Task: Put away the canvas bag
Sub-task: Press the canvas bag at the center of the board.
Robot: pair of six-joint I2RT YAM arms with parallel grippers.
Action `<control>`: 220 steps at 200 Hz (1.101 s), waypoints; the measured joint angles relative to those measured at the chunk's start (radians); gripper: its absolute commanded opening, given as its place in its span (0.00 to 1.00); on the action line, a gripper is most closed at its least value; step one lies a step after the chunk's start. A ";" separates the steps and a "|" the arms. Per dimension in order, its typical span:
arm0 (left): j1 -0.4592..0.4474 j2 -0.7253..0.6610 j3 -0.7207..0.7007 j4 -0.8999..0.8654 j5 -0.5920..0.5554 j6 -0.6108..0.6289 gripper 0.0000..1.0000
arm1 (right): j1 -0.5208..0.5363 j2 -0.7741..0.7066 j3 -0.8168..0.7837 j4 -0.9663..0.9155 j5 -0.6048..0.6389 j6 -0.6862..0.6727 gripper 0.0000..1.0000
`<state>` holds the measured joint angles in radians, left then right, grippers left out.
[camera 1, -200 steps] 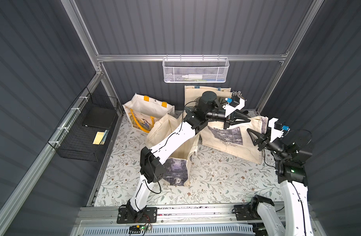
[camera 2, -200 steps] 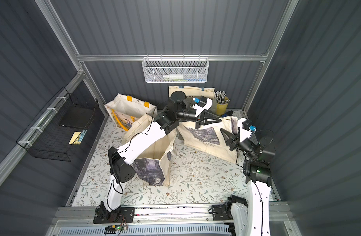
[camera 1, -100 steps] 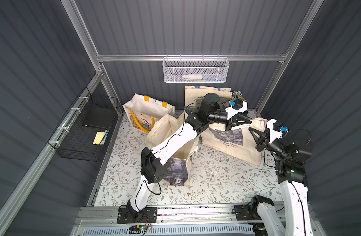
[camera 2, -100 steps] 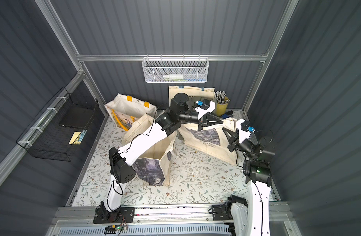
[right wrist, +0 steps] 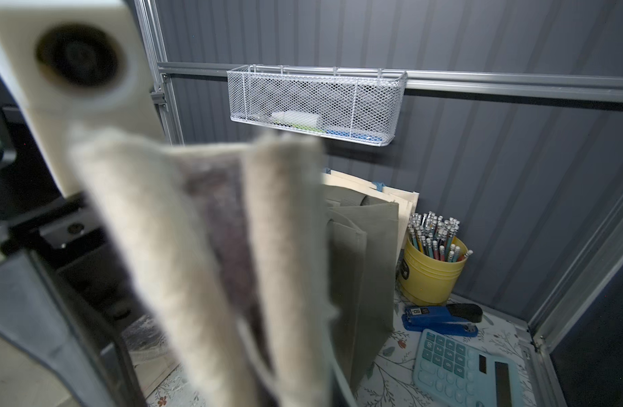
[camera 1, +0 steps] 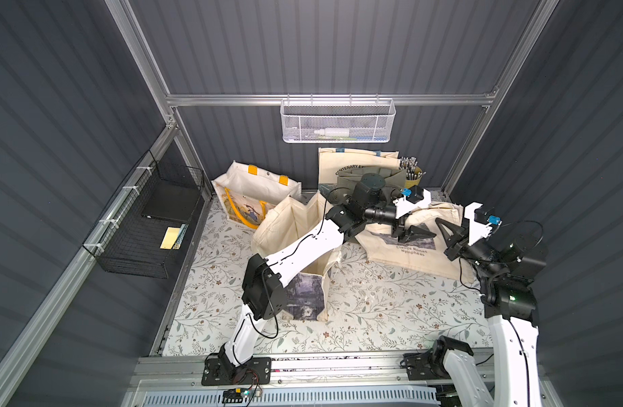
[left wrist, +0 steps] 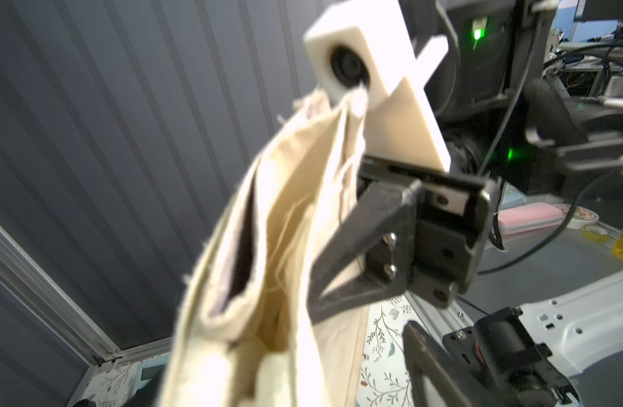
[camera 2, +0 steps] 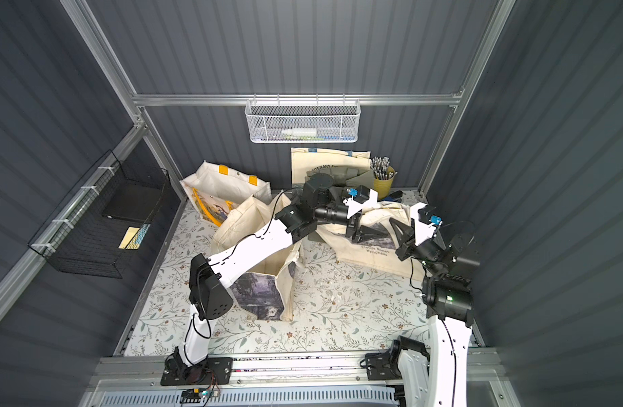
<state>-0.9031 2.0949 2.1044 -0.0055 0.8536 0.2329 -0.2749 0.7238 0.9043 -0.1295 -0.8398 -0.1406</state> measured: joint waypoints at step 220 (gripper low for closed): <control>0.147 -0.586 -0.824 0.331 -0.485 -0.039 1.00 | -0.032 0.034 0.214 -0.113 0.080 0.017 0.00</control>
<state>-0.7563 1.5089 1.2800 0.3252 0.3683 0.1940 -0.3069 0.7574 1.1183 -0.2424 -0.7593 -0.1234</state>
